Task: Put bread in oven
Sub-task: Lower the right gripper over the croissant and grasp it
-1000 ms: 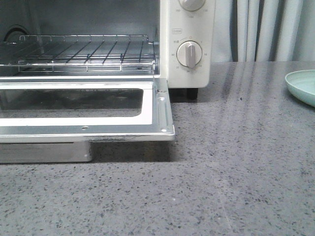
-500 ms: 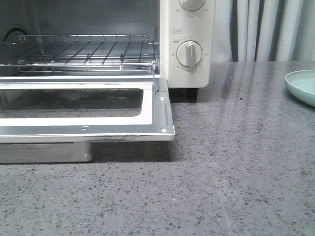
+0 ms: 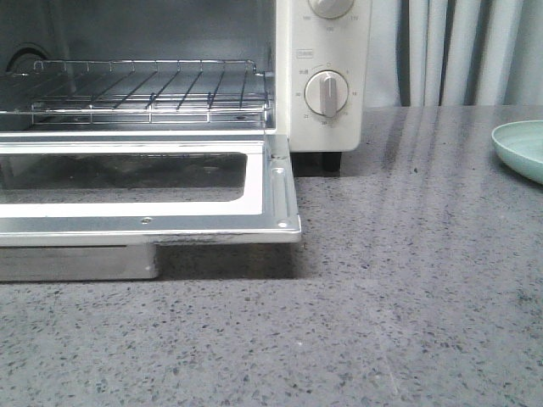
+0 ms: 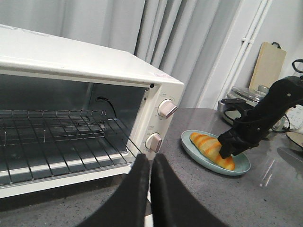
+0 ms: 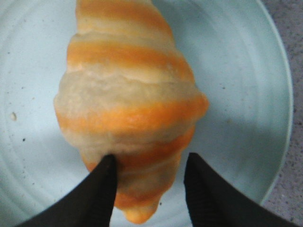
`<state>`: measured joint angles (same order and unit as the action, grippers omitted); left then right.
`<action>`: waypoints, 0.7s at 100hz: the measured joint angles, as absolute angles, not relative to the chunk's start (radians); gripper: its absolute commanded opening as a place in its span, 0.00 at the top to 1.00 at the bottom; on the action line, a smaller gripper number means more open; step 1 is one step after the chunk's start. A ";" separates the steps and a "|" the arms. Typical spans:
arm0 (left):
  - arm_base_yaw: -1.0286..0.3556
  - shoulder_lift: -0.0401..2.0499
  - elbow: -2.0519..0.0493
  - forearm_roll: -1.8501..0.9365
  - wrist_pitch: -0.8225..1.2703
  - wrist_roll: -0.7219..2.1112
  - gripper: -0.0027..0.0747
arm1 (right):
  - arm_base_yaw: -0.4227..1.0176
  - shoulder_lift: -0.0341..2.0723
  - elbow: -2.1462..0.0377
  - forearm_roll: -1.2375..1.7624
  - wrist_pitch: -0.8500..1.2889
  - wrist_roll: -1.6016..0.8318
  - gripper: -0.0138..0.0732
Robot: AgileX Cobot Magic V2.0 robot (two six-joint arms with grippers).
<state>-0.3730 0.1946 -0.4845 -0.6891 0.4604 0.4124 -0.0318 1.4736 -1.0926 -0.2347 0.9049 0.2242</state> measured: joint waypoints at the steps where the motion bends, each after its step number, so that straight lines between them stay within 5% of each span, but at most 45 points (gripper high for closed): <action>1: -0.373 0.195 -0.485 -0.689 0.460 0.412 0.99 | -0.032 1.477 -1.093 -0.235 0.905 0.224 0.49; 38: -0.373 0.195 -0.485 -0.701 0.460 0.412 0.99 | -0.032 1.571 -1.108 -0.218 0.880 0.224 0.50; 57: -0.373 0.195 -0.485 -0.701 0.460 0.412 0.99 | -0.033 1.612 -1.126 -0.182 0.896 0.227 0.93; 70: -0.373 0.195 -0.485 -0.703 0.460 0.412 0.99 | -0.033 1.616 -1.133 -0.175 0.896 0.227 0.92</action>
